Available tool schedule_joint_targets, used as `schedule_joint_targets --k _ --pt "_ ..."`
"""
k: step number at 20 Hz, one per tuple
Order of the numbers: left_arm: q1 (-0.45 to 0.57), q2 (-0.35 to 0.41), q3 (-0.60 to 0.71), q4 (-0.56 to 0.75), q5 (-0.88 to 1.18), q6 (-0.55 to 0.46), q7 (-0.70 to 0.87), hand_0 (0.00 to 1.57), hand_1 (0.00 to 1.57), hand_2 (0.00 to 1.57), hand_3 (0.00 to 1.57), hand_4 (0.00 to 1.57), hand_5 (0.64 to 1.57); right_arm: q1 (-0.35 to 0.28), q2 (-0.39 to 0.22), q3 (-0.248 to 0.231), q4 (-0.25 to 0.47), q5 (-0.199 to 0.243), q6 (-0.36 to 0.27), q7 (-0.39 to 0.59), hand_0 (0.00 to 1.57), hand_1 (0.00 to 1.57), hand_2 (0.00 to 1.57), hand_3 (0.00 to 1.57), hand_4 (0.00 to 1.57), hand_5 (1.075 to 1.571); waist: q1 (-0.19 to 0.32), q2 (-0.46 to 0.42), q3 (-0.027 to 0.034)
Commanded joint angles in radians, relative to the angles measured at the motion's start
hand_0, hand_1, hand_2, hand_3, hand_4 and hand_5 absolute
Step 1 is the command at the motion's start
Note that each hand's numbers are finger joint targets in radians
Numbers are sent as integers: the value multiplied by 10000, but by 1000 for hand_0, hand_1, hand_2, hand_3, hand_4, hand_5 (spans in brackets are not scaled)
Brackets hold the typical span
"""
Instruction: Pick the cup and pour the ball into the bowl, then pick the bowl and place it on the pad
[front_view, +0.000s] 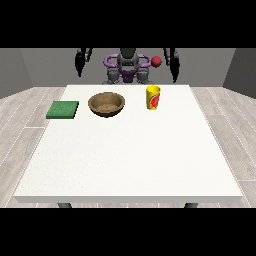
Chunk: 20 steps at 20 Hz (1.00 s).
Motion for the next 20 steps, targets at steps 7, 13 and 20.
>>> schedule_joint_targets --k 7,13,20 --pt "-636 -432 499 -1502 1483 27 1786 0 0 0 0 0 1557 513 -768 -798 -887 -1724 1293 1488 0 0 0 0 0 1569 -515 -2776 295" --pt "-693 430 1519 -1938 2054 -640 1230 0 0 0 0 0 1548 425 -1503 -2050 -1368 -2810 2030 1213 0 0 0 0 0 1571 -230 -1192 283" --pt "-1924 934 2519 -735 2562 -1086 320 0 0 0 0 0 1539 123 -1254 -2072 -1077 -2650 2260 99 0 0 0 0 0 1569 -393 134 284"
